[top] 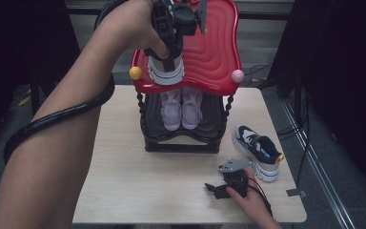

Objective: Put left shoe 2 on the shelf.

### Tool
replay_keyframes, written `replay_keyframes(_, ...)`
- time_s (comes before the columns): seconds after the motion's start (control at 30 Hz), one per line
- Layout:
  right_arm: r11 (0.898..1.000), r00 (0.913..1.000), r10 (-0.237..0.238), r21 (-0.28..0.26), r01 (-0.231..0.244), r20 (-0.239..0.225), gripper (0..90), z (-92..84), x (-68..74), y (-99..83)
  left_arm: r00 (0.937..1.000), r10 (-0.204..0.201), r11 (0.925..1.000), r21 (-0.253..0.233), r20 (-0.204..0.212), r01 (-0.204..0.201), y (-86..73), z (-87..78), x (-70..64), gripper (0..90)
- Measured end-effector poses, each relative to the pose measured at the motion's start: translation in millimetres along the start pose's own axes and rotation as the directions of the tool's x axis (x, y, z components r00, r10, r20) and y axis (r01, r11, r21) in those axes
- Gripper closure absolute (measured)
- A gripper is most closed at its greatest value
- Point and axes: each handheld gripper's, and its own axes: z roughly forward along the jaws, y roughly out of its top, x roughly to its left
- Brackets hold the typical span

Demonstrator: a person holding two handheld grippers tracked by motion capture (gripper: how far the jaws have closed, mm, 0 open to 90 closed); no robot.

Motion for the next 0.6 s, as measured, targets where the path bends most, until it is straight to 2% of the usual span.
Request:
replay_keyframes(0.07, 1.0, 1.0, 0.0, 0.0, 0.0, 0.0, 13.3, 0.0, 0.0, 0.0, 0.9999, -0.013, 0.9998, -0.012, 0.002, 0.013, 1.9, 1.8, 0.0, 75.1)
replay_keyframes(0.17, 1.0, 1.0, 0.0, 0.0, 0.0, 0.0, 13.3, 0.0, 0.0, 0.0, 0.9999, 0.015, 0.9999, -0.009, 0.005, -0.015, 6.4, 4.6, 3.6, 75.1)
replay_keyframes(0.27, 1.0, 1.0, -0.003, -0.001, 0.003, -0.002, 13.4, 0.1, -0.4, -0.1, 1.0, 0.007, 0.9999, -0.01, 0.0, -0.007, 9.8, 8.6, 4.7, 75.0)
replay_keyframes(0.4, 1.0, 1.0, -0.008, -0.001, 0.008, -0.002, 13.4, -0.1, -0.9, -0.1, 0.9996, 0.03, 0.9995, -0.007, -0.001, -0.03, 14.0, 9.7, 8.9, 75.0)
replay_keyframes(0.43, 1.0, 1.0, -0.008, 0.0, 0.008, -0.003, 13.3, -0.1, -0.9, 0.0, 0.9998, 0.018, 0.9998, -0.011, -0.003, -0.018, 14.7, 10.7, 8.2, 75.0)
replay_keyframes(0.5, 1.0, 1.0, -0.009, 0.0, 0.009, -0.003, 13.4, -0.1, -1.0, -0.1, 0.9995, 0.031, 0.9994, -0.014, -0.008, -0.031, 16.5, 12.2, 9.6, 74.9)
replay_keyframes(0.6, 1.0, 1.0, -0.008, 0.0, 0.008, -0.003, 13.4, -0.1, -1.0, -0.1, 0.9996, 0.027, 0.9996, -0.013, -0.004, -0.027, 18.6, 14.0, 11.1, 74.7)
